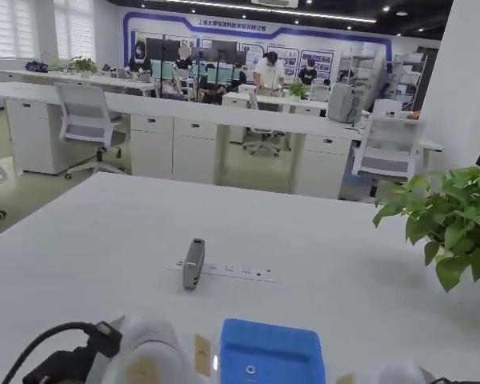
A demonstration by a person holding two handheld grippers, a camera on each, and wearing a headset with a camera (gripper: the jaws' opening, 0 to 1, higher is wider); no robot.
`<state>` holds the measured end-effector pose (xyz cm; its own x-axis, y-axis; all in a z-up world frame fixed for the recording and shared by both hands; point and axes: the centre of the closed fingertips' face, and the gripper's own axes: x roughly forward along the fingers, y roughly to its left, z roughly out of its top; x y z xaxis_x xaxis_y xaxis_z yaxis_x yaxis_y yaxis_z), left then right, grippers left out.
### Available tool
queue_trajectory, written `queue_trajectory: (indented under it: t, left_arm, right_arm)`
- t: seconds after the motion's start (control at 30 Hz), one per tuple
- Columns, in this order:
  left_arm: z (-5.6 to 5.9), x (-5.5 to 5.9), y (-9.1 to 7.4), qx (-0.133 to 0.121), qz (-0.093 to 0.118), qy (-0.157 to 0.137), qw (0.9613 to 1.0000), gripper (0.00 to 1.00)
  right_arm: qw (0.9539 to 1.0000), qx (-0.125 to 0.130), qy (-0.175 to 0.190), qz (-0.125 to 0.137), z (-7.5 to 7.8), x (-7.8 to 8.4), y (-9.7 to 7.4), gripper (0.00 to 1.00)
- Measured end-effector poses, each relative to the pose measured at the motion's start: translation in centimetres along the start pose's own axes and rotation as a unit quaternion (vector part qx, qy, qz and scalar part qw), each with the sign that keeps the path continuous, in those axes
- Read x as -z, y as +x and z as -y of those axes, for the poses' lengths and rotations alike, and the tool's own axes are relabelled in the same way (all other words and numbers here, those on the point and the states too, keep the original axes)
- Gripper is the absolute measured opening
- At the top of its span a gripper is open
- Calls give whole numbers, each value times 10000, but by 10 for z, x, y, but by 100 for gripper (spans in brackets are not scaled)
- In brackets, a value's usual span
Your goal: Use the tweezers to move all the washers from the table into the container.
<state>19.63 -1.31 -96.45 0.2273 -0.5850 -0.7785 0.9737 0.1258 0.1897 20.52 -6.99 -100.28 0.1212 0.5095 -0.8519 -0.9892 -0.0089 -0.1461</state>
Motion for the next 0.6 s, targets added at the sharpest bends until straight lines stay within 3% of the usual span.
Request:
queue_trajectory:
  t: [0.07,0.2,0.47,0.6]
  left_arm:
    - [-1,4,9,1,-67,44,10000,0]
    - [-9,10,29,39,-11,-18,10000,0]
    - [-21,27,66,170,-266,-59,9995,0]
    - [-21,40,85,273,-416,-172,9986,0]
  right_arm:
    - [10000,39,47,-62,5,5,5,1]
    - [9996,46,226,-185,13,22,15,1]
    - [9983,27,394,-426,24,44,40,2]
    - [9962,-49,690,-539,24,56,55,3]
